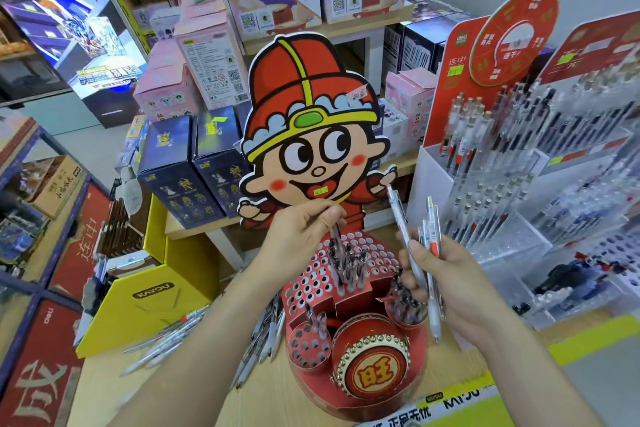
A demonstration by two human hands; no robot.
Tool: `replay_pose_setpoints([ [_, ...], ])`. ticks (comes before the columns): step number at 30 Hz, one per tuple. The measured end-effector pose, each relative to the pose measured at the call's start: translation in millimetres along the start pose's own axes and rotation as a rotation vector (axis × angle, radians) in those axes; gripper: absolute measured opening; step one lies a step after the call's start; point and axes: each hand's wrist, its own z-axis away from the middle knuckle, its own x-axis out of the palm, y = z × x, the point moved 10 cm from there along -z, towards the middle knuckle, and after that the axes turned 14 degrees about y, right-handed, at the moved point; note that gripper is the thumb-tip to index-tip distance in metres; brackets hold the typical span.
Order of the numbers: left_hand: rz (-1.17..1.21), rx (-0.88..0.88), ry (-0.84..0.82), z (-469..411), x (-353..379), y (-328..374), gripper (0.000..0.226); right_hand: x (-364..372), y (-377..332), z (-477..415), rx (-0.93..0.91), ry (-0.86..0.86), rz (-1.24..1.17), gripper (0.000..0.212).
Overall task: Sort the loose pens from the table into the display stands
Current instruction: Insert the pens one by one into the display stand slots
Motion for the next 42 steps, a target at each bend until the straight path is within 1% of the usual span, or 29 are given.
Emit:
replay_pose_setpoints([
  [7, 0.033, -0.008, -0.128, 3.4, 16.6, -0.1, 0.021, 1.7, 1.3, -0.9, -0.006, -0.028, 0.003, 0.01],
  [12, 0.003, -0.002, -0.215, 5.6, 21.0, 5.3, 0.018, 3.9, 2.0, -1.8, -0.008, -0.029, 0.023, 0.011],
  [15, -0.003, -0.022, -0.253, 5.9, 21.5, 3.2, 0.021, 7.2, 1.1, -0.6, 0.002, -0.041, 0.005, 0.006],
  [18, -0.054, -0.026, -0.308, 7.3, 25.0, -0.7, 0.023, 10.1, 0.8, 1.4, 0.011, -0.057, -0.017, 0.005],
  [21, -0.057, -0.036, -0.332, 7.3, 27.8, -1.1, 0.026, 11.7, 0.9, 2.3, 0.017, -0.076, -0.024, 0.005],
  [24, -0.05, -0.081, -0.391, 8.7, 36.3, -7.9, 0.029, 11.0, 3.7, 2.4, 0.042, -0.084, -0.022, 0.012],
  [27, 0.007, -0.194, -0.467, 12.3, 44.2, -21.8, 0.03, 11.9, 7.2, 4.1, 0.072, -0.098, -0.024, 0.015],
  [29, 0.065, -0.256, -0.436, 10.9, 42.0, -27.1, 0.026, 12.2, 8.7, 3.8, 0.077, -0.092, -0.048, 0.023],
  [31, 0.141, -0.302, -0.357, 8.8, 38.1, -30.1, 0.019, 13.2, 10.9, 3.8, 0.085, -0.081, -0.072, 0.03],
  [33, 0.2, -0.332, -0.292, 8.1, 35.8, -32.2, 0.016, 15.8, 12.2, 5.0, 0.089, -0.083, -0.09, 0.029],
  [35, 0.196, -0.349, -0.286, 10.1, 36.9, -33.5, 0.015, 17.7, 14.2, 5.1, 0.093, -0.086, -0.109, 0.027],
  [38, 0.145, -0.369, -0.277, 9.8, 35.3, -34.2, 0.024, 18.1, 19.0, 4.7, 0.12, -0.071, -0.139, 0.029],
  [40, 0.137, -0.387, -0.265, 8.1, 35.0, -35.2, 0.019, 19.0, 21.2, 4.9, 0.138, -0.064, -0.155, 0.027],
  [42, 0.152, -0.418, -0.264, 7.3, 36.2, -37.6, 0.012, 20.2, 22.9, 5.4, 0.156, -0.061, -0.165, 0.019],
])
